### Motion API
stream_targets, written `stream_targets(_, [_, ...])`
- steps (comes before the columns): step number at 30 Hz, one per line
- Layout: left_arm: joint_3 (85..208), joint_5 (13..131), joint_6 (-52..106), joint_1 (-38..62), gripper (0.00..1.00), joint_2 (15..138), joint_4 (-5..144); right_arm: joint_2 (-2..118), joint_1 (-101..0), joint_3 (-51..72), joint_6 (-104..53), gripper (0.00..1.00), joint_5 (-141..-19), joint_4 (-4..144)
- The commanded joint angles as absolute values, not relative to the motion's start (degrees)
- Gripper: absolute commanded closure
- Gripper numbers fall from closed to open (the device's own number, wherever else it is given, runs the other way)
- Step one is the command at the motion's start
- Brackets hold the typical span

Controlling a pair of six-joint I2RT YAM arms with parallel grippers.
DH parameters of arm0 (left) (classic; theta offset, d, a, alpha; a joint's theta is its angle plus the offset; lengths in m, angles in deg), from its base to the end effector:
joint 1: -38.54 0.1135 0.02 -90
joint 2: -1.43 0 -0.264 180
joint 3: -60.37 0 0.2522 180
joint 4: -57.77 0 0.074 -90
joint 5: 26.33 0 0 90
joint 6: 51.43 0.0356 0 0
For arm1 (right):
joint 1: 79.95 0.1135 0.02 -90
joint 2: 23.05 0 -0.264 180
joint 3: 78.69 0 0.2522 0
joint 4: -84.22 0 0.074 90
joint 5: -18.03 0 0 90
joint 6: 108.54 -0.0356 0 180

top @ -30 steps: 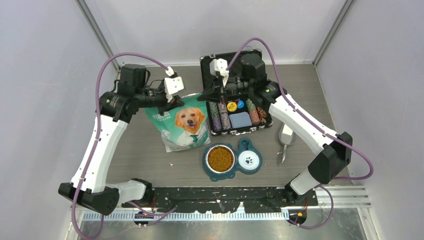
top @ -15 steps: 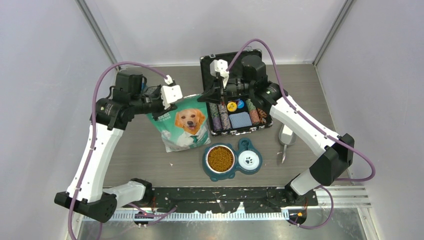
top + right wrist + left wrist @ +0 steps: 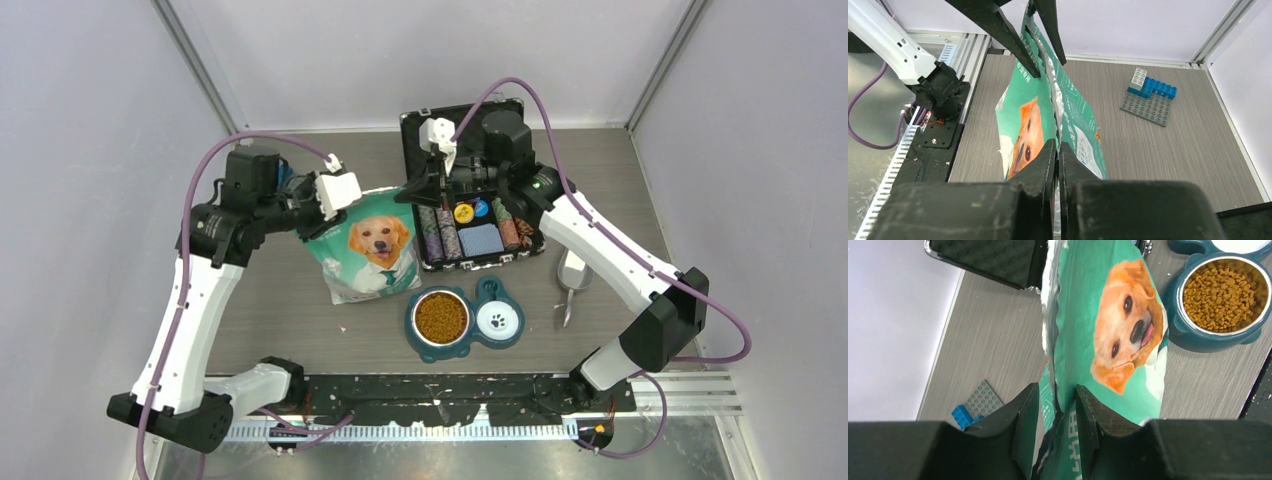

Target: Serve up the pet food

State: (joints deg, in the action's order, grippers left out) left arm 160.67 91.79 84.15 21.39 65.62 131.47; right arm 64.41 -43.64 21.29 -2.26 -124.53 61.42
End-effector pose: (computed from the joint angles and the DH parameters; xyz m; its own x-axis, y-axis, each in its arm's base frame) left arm 0.1788 -0.0727 0.4355 0.0327 0.6492 -0.7600 0.8481 0.3843 0.3647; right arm 0.2642 0.2292 0.4148 0.1394 -0.1091 -0.9842 -0.9902 -0.0034 -0.1398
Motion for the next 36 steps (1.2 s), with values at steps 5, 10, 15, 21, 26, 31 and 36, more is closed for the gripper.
stream_targets(5, [161.4,92.0,86.9,26.5,1.00,64.5,133.1,59.8,-43.2,22.6,-3.5,0.95,-126.0,64.6])
stream_targets(10, [161.6,93.2,88.5,27.3,1.00,63.4,136.6,59.7,-43.2,22.9,-2.9,0.95,-123.9,62.7])
stream_targets(15, [160.3,91.4,90.3,27.4,0.81,62.2,137.8,60.0,-43.1,23.2,-2.7,0.95,-122.9,62.0])
stream_targets(21, [155.5,86.6,90.9,27.8,0.62,57.7,133.8,60.9,-43.0,24.2,-2.6,0.95,-122.3,61.1])
stream_targets(26, [156.0,85.5,90.1,30.9,0.84,58.5,132.8,61.7,-42.7,25.1,-2.7,0.95,-122.1,61.2])
stream_targets(31, [156.9,87.9,89.5,32.1,1.00,59.5,133.1,61.7,-42.2,25.4,-2.3,0.95,-120.9,60.6])
stream_targets(36, [156.2,88.4,85.5,32.3,1.00,57.5,128.2,60.6,-41.7,25.0,-1.2,0.95,-118.2,59.7])
